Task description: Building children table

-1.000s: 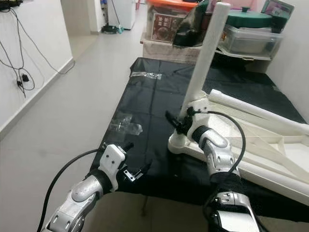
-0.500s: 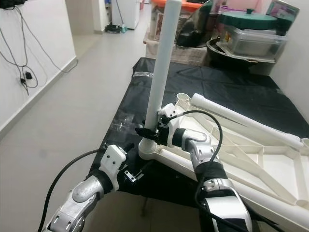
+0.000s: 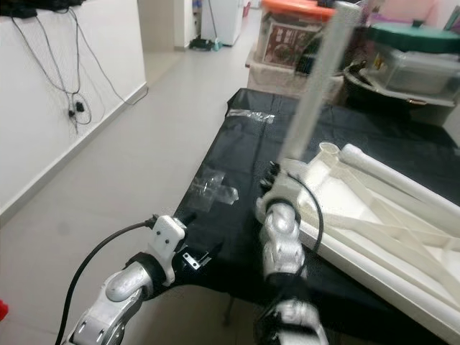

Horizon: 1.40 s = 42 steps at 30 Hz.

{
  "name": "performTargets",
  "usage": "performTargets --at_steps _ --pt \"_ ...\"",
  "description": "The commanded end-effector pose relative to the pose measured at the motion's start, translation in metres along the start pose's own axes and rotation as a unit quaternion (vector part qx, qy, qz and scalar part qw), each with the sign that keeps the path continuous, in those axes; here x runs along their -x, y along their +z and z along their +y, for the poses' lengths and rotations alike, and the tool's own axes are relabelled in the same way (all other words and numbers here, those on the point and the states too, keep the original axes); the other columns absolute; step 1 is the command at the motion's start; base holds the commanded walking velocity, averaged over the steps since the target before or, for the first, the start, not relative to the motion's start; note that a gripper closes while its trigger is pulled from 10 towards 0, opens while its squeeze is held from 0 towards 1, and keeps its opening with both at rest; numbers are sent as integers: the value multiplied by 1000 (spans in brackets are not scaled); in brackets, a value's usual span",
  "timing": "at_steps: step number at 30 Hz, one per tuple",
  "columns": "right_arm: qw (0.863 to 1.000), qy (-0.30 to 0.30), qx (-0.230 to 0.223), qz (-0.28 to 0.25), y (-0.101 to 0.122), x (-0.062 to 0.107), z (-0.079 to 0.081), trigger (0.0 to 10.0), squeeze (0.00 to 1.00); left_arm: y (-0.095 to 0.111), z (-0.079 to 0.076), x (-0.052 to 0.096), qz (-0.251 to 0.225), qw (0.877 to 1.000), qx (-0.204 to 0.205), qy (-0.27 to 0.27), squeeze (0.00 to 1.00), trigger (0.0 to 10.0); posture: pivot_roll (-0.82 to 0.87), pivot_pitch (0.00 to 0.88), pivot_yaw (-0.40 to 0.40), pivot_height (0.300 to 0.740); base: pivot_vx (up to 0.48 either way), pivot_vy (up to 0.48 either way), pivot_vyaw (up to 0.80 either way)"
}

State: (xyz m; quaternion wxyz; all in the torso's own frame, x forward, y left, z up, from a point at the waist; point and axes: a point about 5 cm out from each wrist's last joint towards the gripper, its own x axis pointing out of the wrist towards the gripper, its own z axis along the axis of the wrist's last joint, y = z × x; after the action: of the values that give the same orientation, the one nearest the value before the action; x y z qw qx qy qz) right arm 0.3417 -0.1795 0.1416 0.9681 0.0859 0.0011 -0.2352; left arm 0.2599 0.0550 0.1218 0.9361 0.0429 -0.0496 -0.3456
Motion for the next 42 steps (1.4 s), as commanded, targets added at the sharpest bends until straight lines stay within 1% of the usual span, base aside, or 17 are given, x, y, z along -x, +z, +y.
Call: performTargets --at_steps 1,4,5,7,8,13,14,18,22,25,29,31,32,34,38,39,42 --pt "998 -57 -29 0 0 2 -12 0 0 -3 -3 0 6 1000 4 -7 0 10000 166 0 -104 740 0 0 0" --pt "998 -38 -46 6 -4 10 11 0 0 -2 -3 -1 6 1000 4 -8 0 10000 163 0 -96 740 0 0 0" --pt "999 -11 -45 3 -5 11 19 10000 0 -2 -3 -1 6 1000 4 -8 0 10000 166 0 -101 740 0 0 0" --pt "999 1 -41 0 -4 13 23 10000 0 -2 -3 -1 6 1000 4 -8 0 10000 166 0 -101 740 0 0 0" --pt "999 19 -42 -6 -4 14 27 10000 1000 -2 -3 -1 6 1000 4 -8 0 10000 166 0 -101 740 0 0 0" --pt "998 52 -22 -35 2 12 27 10000 1000 -2 -3 -1 5 1000 5 -6 0 10000 167 0 -103 740 0 0 0" --pt "996 76 -24 -44 5 8 25 10000 0 -2 -3 -1 5 1000 5 -6 0 10000 167 0 -103 740 0 0 0" --pt "978 201 -27 -50 15 -5 20 10000 0 -2 -3 -2 4 1000 6 -6 0 10000 163 0 -103 740 0 0 0" --pt "942 333 34 -8 13 -15 14 10000 0 -2 -3 -2 4 1000 6 -7 0 10000 158 0 -100 740 0 0 0" --pt "885 459 69 38 9 -15 14 10000 0 -2 -3 -4 4 1000 5 -8 0 10000 161 0 -104 740 0 0 0" --pt "848 518 88 72 5 -14 16 10000 0 -1 -3 -4 3 1000 4 -8 0 10000 167 0 -108 740 0 0 0" --pt "787 599 96 106 2 -7 24 10000 0 -1 -3 -4 2 1000 2 -8 0 10000 183 0 -114 740 0 0 0" --pt "787 599 96 106 2 -7 24 10000 0 -1 -3 -4 2 1000 2 -8 0 10000 183 0 -114 740 0 0 0" --pt "745 649 95 121 2 -4 31 10000 0 -1 -4 -4 1 1000 0 -8 0 10000 183 0 -114 740 0 0 0" --pt "720 674 96 133 2 -2 40 10000 0 -1 -4 -3 2 1000 -1 -9 0 10000 183 0 -114 740 0 0 0" --pt "722 672 98 131 2 -2 42 0 0 -1 -4 -3 2 1000 -1 -10 0 10000 193 0 -118 740 0 0 0" --pt "741 652 102 121 1 -4 46 0 0 0 -4 -2 2 1000 -1 -10 0 10000 193 0 -118 740 0 0 0"
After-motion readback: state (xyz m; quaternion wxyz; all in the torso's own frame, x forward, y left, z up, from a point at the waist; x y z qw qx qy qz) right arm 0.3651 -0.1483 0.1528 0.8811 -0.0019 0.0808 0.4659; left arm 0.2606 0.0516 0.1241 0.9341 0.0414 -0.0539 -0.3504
